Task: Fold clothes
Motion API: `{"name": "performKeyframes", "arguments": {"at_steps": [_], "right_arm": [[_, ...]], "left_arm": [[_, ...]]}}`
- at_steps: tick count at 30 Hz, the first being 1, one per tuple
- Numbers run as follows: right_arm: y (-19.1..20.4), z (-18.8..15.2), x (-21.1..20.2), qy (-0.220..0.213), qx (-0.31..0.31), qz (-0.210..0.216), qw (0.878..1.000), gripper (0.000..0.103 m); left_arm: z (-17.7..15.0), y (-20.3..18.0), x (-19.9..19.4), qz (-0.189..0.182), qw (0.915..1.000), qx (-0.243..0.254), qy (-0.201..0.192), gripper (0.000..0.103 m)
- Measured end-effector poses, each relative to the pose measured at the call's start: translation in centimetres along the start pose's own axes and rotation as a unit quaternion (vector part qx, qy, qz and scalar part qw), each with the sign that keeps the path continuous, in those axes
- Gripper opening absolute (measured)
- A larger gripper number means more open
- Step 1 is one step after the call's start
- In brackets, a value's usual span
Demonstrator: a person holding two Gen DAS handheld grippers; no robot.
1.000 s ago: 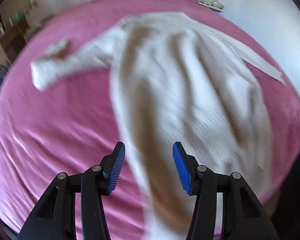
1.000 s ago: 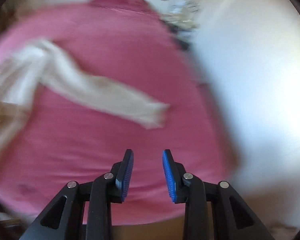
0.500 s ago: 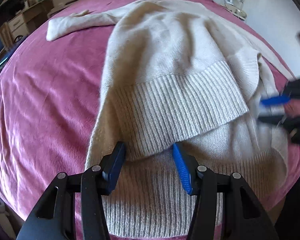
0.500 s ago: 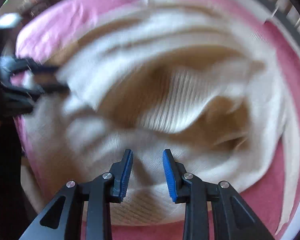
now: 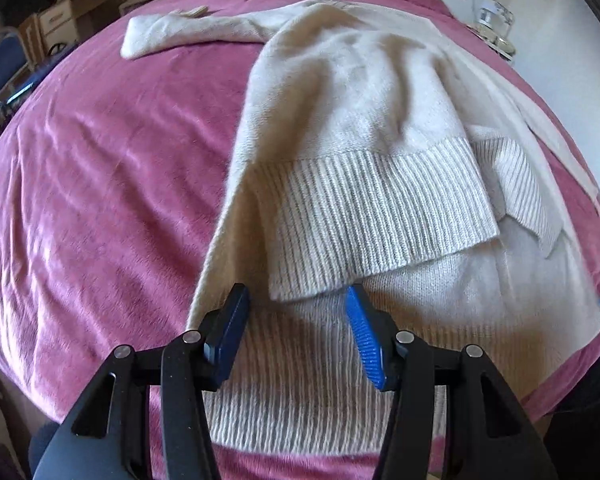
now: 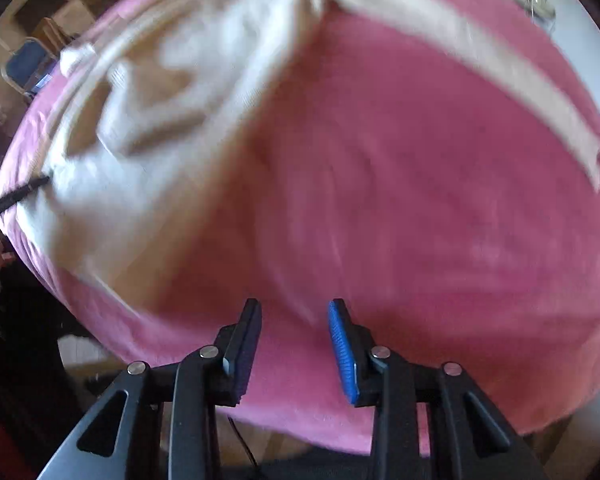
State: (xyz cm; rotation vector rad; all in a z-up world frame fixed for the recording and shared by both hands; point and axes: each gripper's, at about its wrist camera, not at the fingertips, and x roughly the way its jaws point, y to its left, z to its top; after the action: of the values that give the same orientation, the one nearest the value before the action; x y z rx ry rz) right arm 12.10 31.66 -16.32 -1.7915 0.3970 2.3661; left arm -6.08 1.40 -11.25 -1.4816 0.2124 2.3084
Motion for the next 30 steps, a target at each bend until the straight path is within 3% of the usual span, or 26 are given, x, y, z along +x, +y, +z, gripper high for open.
{"name": "performKeyframes", "arguments": {"at_steps": [4,6,9,12,14,15,17,18,19,20,22,23,25,27,30], "right_arm": [[4.1,4.1,-1.7,-0.078,-0.036,0.068,0.994,0.035],[7.9,6.1,-0.3,-0.074,-0.081,0.101,0.989,0.035],[11.8,5.9,2.7,-0.033,-0.133,0.077,0.988,0.035],[9.2,4.9,5.8,0.01,-0.118,0.001,0.993,0.035],[4.8,4.2,5.3,0.002,-0.034,0.036,0.999,0.034],[2.4,3.9,4.8,0.001,0.018,0.053,0.998,0.032],[0.6,3.9,3.8,-0.013,0.065,0.087,0.994,0.033],[-0.2,4.0,3.1,-0.025,0.087,0.119,0.989,0.036],[-0.6,4.2,2.8,-0.034,0.112,0.179,0.977,0.036],[-0.9,4.5,2.9,-0.032,0.143,0.254,0.956,0.036],[-1.4,5.4,4.0,-0.005,0.19,0.338,0.922,0.036],[-1.3,5.5,5.2,0.011,0.217,0.347,0.912,0.036],[-1.9,5.5,6.8,0.017,0.265,0.34,0.902,0.036],[-2.8,5.5,7.7,0.005,0.306,0.34,0.889,0.036],[-3.7,5.9,7.3,-0.03,0.318,0.34,0.885,0.036]], "left_arm": [[0.1,0.5,0.2,0.01,0.9998,-0.015,0.01,0.054],[0.1,0.2,0.3,0.019,0.9997,-0.008,0.011,0.054],[-0.2,0.3,0.2,0.021,0.9997,-0.005,0.01,0.054],[-0.6,1.1,-0.4,0.018,0.9998,-0.012,0.006,0.054],[-0.8,1.9,-0.7,0.025,0.9994,-0.024,0.001,0.054],[-1.0,2.3,-0.9,0.026,0.9992,-0.031,-0.002,0.054],[-1.1,2.0,-1.0,0.011,0.9995,-0.029,-0.003,0.054],[-1.1,1.8,-1.1,0.002,0.9996,-0.028,-0.004,0.054],[-1.0,1.8,-1.1,-0.021,0.9989,-0.04,-0.002,0.054],[-1.1,2.2,-1.1,-0.061,0.9951,-0.078,0.0,0.054],[-1.2,3.3,-1.0,-0.142,0.977,-0.158,0.006,0.054],[-1.3,4.0,-0.8,-0.157,0.9674,-0.198,0.008,0.054],[-0.7,4.7,-0.2,-0.164,0.9614,-0.221,0.003,0.054],[-0.7,4.6,0.2,-0.15,0.9648,-0.216,-0.002,0.054],[0.0,3.9,1.0,-0.124,0.9723,-0.198,0.0,0.054]]}}
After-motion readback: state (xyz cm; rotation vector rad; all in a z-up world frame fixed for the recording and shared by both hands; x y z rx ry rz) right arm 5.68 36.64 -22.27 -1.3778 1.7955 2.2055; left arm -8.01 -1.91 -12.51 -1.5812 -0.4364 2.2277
